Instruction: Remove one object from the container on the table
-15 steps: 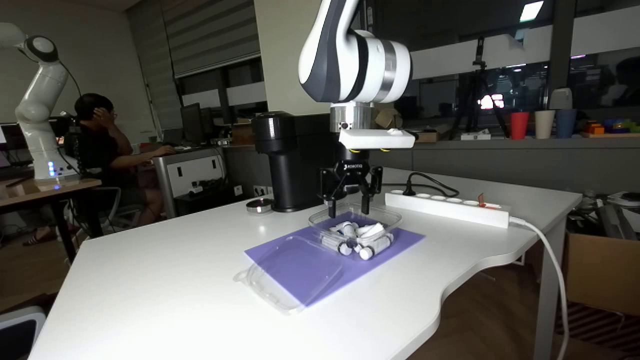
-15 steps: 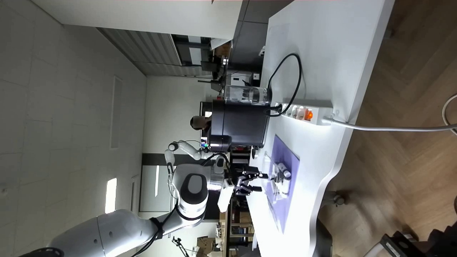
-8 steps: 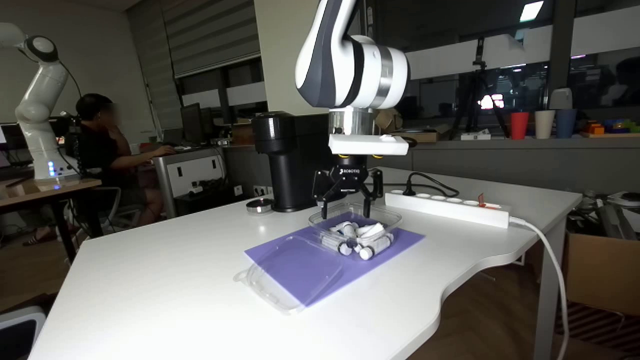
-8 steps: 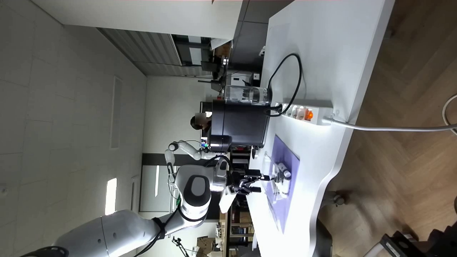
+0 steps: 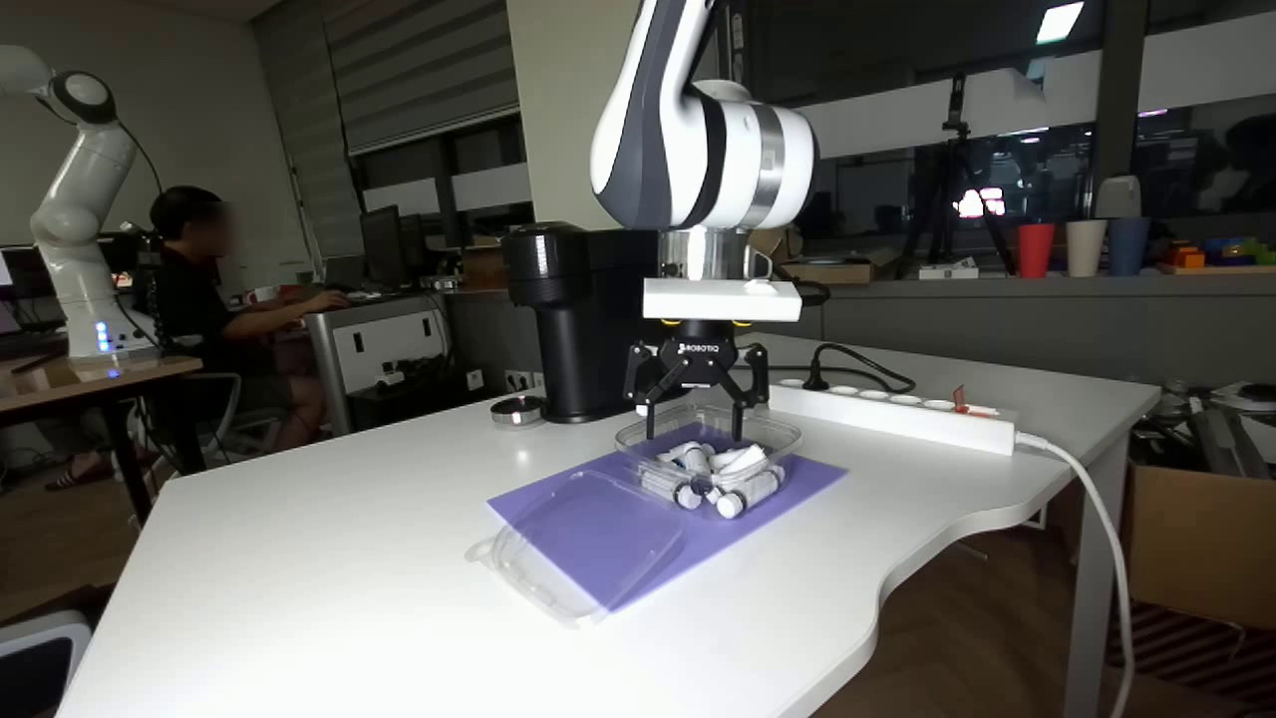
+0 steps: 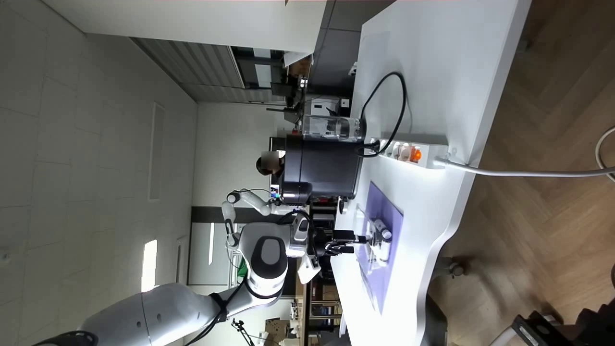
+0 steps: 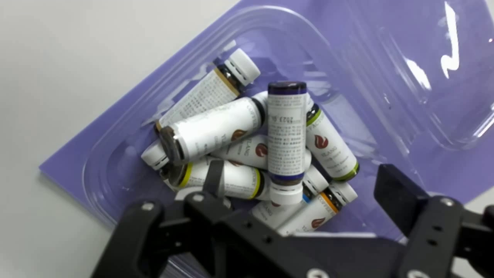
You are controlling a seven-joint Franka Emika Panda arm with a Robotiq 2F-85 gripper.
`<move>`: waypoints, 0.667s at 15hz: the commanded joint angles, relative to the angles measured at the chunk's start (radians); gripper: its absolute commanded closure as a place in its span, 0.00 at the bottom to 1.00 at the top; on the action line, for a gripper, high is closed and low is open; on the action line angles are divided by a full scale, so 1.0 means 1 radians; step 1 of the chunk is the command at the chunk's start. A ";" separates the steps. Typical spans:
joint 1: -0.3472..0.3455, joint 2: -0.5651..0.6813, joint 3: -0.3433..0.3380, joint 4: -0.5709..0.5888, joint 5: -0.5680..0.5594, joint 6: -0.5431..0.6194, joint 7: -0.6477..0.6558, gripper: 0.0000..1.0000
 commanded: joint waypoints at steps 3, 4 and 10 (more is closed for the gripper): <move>0.048 0.037 -0.045 0.011 -0.007 0.000 0.118 0.01; 0.054 0.046 -0.049 0.016 -0.008 -0.004 0.128 0.25; 0.067 0.054 -0.070 0.025 -0.009 -0.017 0.158 0.60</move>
